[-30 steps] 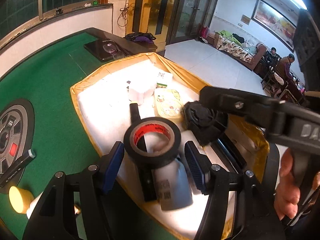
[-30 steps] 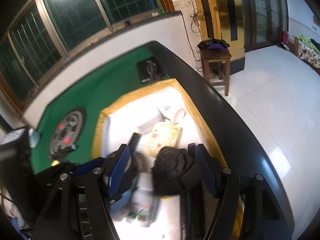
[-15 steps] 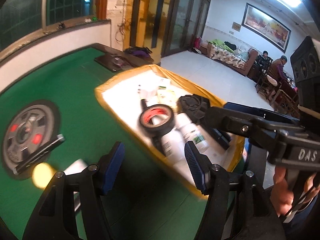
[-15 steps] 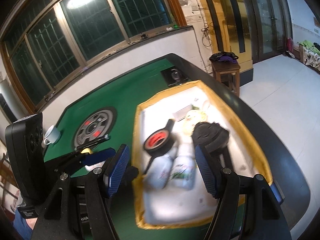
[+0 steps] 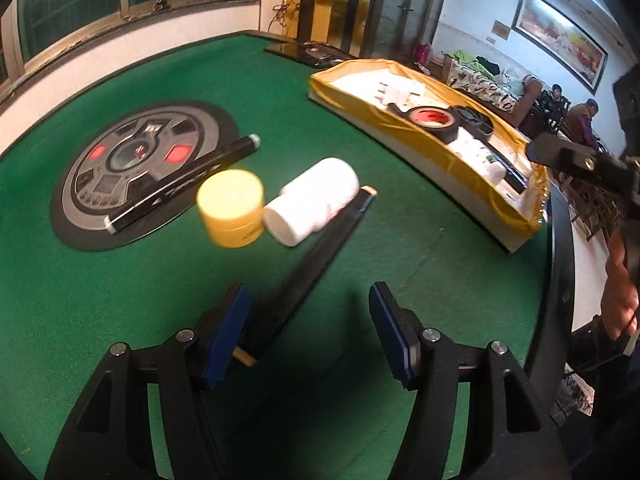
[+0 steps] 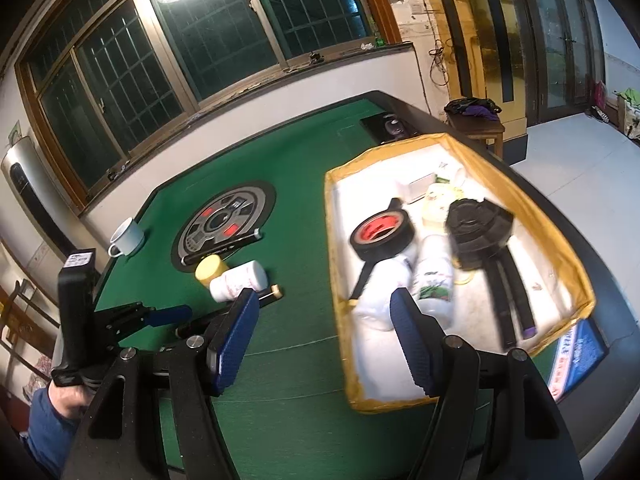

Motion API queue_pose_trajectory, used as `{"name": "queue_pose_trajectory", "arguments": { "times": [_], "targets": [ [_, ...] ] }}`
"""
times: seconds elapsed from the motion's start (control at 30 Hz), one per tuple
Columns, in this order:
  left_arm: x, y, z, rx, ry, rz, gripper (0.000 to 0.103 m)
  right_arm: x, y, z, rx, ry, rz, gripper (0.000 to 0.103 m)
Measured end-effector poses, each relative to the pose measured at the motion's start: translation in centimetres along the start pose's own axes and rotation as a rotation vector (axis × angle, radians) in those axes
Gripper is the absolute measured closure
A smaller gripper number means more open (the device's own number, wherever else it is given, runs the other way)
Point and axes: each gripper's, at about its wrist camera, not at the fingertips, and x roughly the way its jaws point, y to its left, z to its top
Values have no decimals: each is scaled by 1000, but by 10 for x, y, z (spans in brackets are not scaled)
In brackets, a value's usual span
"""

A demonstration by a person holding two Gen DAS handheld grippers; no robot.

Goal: Organize rigid objects
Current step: 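Grasp a black marker with the left gripper while the right gripper moves to the red-labeled bottle, then grasp the white red-labeled bottle with the right gripper and lift it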

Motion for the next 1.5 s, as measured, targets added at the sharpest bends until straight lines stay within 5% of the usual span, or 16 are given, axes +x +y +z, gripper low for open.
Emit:
{"name": "queue_pose_trajectory", "arguments": {
  "times": [0.2,0.27,0.5,0.9,1.03,1.1,1.17,1.5],
  "targets": [
    [14,-3,6,17,14,5,46,6,17,-8,-33,16,5,40],
    [19,-9,13,21,12,-5,66,6,19,-9,-39,17,1,40],
    [18,-19,3,65,-1,11,85,7,18,-10,-22,29,17,40],
    [-46,64,-70,-212,-65,144,87,70,63,2,-23,161,95,40],
    [-43,72,-69,-228,-73,139,87,107,66,9,99,219,81,42],
    [-40,72,-68,-223,-87,139,87,123,63,10,160,249,86,55],
    [-40,71,-66,-223,-93,140,87,137,63,13,190,271,74,58],
    [-39,77,-64,-251,-113,109,87,170,95,25,134,306,-28,62]
  ]
}}
